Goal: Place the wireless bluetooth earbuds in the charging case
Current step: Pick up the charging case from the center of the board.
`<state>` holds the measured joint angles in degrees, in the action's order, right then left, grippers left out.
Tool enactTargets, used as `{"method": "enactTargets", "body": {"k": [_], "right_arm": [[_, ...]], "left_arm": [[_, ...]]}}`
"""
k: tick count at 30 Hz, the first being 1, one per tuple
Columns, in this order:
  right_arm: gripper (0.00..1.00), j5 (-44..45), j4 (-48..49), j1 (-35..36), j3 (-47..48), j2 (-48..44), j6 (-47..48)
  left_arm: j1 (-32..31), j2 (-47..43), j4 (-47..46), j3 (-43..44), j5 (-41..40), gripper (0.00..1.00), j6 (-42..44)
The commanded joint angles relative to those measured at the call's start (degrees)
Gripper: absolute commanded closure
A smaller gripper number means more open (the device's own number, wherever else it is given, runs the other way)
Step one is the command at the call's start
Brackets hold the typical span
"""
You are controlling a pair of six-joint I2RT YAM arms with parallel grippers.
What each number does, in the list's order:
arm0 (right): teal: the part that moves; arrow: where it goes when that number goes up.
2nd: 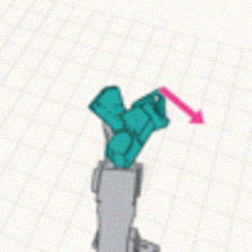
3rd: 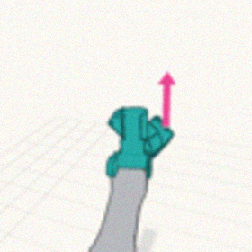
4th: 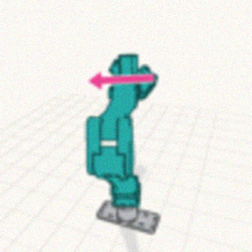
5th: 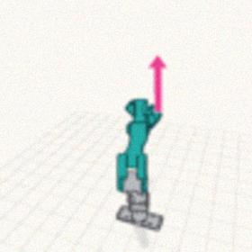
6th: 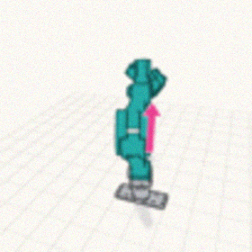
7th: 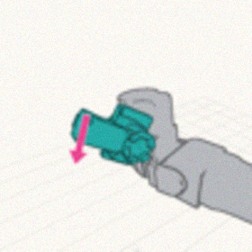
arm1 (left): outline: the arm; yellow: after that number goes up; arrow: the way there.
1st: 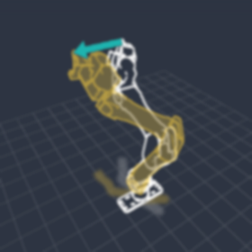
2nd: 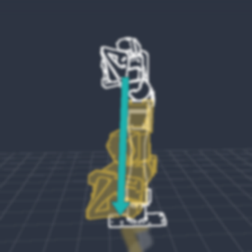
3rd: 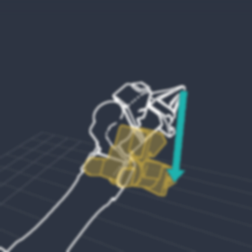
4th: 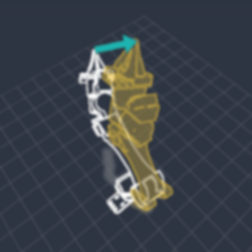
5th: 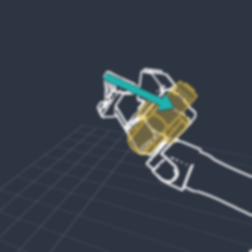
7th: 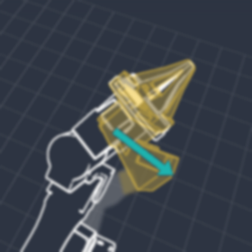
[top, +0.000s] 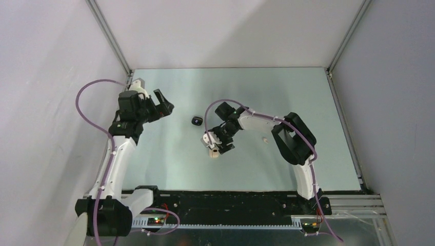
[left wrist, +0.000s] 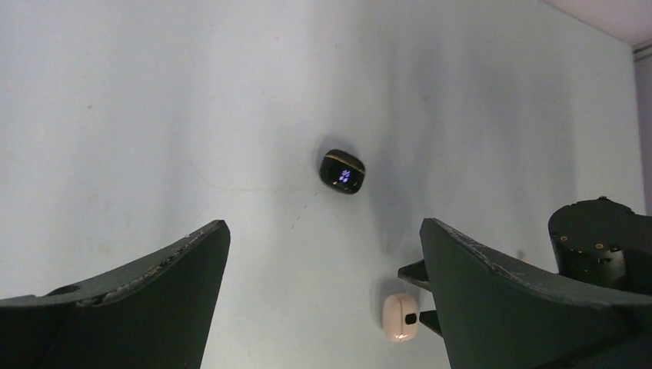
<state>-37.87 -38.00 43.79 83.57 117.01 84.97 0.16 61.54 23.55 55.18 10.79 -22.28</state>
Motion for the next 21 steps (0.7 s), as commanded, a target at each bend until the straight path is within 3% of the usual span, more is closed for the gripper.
{"method": "enactTargets", "body": {"k": [1,7,21], "right_arm": [[0.26,1.8,-1.4,1.9,3.3,2.2,4.5],[0.26,0.4,-3.1,4.1,4.6,3.8,5.9],[0.32,2.2,-6.6,5.8,9.2,6.9,-3.8]], "left_arm": [[2.2,-2.8,5.3,-1.6,-2.9,0.00,2.0],[4.3,-4.2,5.3,-2.4,-0.7,0.00,1.3],[6.2,-5.8,4.3,-5.8,3.5,0.04,-2.4]]}}
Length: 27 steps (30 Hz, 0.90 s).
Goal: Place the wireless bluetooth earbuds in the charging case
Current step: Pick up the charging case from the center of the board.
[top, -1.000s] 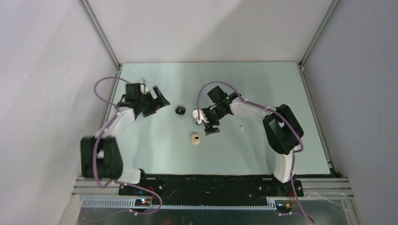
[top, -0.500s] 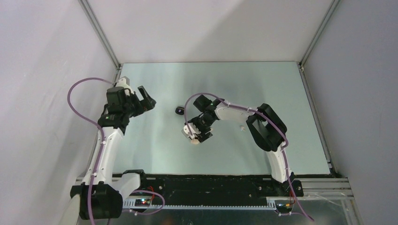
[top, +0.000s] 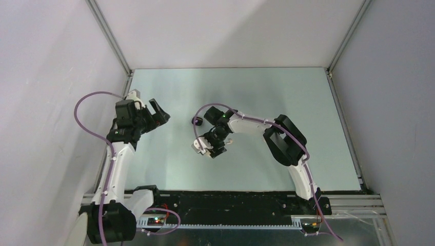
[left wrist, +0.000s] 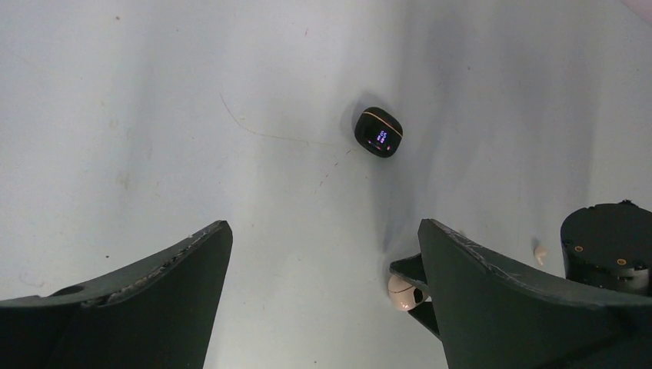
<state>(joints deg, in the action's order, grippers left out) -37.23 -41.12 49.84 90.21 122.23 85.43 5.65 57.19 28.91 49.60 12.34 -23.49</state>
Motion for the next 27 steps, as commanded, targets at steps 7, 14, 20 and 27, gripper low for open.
{"method": "enactTargets", "body": {"k": [7,14,20,27], "right_arm": [[0.30,3.9,-5.0,-0.6,4.6,2.3,-14.9],[0.36,6.5,-2.7,-0.5,4.7,3.0,-22.5],[0.49,7.5,0.5,-0.5,3.6,2.5,-27.6],[0.76,8.2,7.4,-2.2,0.0,-7.7,-34.3]], "left_arm": [[0.8,0.1,-2.1,-0.4,2.9,0.05,-3.1],[0.8,1.5,-3.8,-0.8,4.5,0.08,-5.0],[0.8,2.1,-4.7,-1.2,4.6,0.09,-5.9],[0.1,5.5,-8.9,-1.9,8.0,0.11,-5.8]]}}
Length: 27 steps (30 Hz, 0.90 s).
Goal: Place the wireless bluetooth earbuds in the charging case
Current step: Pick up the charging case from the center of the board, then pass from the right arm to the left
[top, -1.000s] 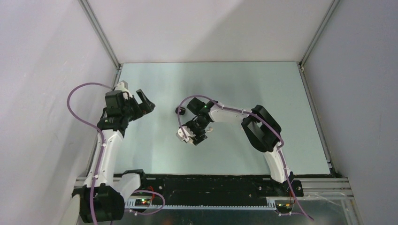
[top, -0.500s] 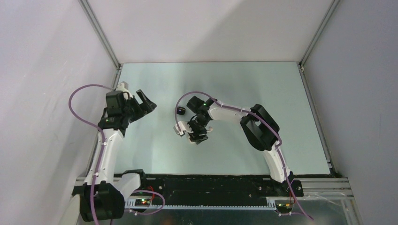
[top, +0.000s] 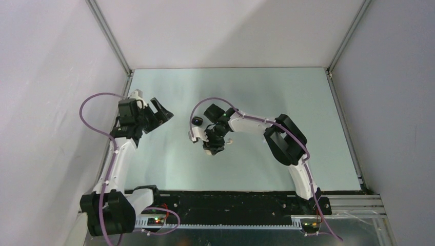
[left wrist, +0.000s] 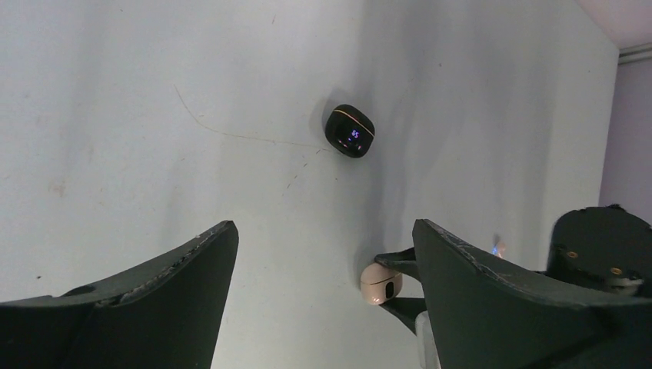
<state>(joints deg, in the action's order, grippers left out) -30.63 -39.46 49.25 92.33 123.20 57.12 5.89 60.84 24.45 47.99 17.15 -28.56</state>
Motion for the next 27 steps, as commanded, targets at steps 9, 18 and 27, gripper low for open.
{"method": "enactTargets", "body": {"k": [9,18,27], "right_arm": [[0.74,6.4,25.4,-6.3,-10.0,-32.8,-14.7],[0.74,11.6,31.3,-6.5,-12.7,-39.2,-14.5],[0.74,12.6,32.1,-4.7,-13.3,-40.5,-13.3]], "left_arm": [[-9.3,4.7,-29.0,2.5,23.9,0.13,0.7],[-20.0,8.1,-35.4,9.2,32.4,0.19,6.9],[-22.3,10.9,-36.2,11.3,35.6,0.39,7.4]]}}
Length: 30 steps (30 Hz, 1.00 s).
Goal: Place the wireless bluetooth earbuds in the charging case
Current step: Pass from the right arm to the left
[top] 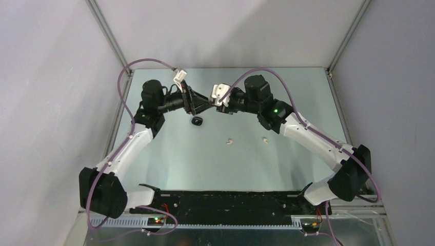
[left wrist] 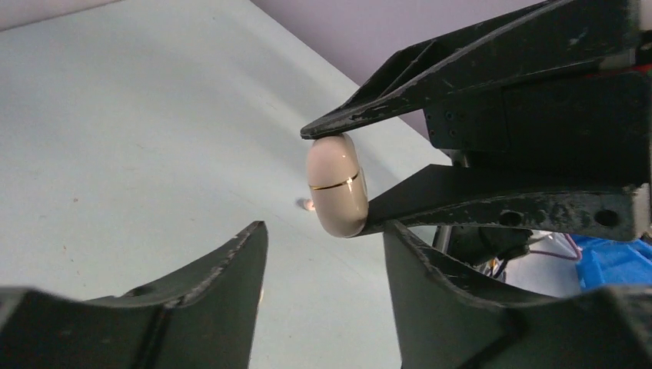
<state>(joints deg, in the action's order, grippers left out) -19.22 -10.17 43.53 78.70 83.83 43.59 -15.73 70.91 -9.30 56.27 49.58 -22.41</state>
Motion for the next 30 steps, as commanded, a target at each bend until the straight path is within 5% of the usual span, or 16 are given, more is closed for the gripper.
{"method": "enactTargets", "body": {"k": [1,20,24,26,30], "right_arm": [[0.74,1.4,3.0,1.2,0.3,-1.2,0.2],[0.75,4.2,6.9,3.8,0.2,-0.8,2.0],[0.53,3.9,5.8,3.4,-0.1,-0.9,2.2],[0.32,-0.9,1.1,1.4,0.1,-1.7,-0.6],[0.18,-17.6,-12.2,-5.3,4.9,-2.7,-8.7]], "left_arm": [[-0.8,1.3,-2.5,3.2,3.3,0.41,1.1],[-2.0,5.6,-2.5,6.3,7.0,0.77,0.2],[-1.9,6.5,-2.5,7.1,8.5,0.98,0.7],[-1.7,6.4,-2.5,7.3,8.8,1.00,1.8],[-1.6,5.1,-2.5,6.8,10.3,1.00,9.1]]}}
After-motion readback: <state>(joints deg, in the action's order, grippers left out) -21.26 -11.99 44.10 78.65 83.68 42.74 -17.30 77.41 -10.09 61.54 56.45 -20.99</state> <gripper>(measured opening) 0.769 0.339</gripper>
